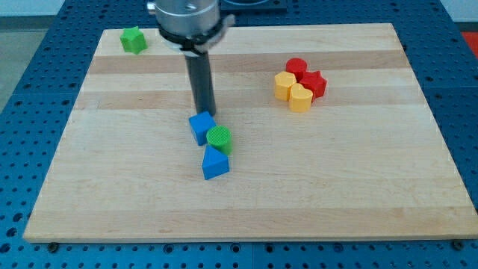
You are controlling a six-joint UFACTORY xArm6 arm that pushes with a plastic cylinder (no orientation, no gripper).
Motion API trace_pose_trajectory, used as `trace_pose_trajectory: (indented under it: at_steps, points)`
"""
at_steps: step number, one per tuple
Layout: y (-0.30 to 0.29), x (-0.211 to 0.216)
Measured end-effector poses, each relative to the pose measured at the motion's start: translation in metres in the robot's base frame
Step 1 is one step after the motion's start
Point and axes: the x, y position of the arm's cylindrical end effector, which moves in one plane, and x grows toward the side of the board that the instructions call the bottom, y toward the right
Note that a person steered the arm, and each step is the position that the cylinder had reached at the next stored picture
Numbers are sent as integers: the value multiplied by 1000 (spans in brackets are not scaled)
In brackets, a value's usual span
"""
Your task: Push the red star to center top
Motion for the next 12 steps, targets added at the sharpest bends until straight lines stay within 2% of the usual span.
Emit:
trace_pose_trajectory:
  at_steps: [1,4,7,10,12]
  points:
    - [45,20]
    - [192,15]
    - [177,-49]
    - [130,-64]
    - [147,-71]
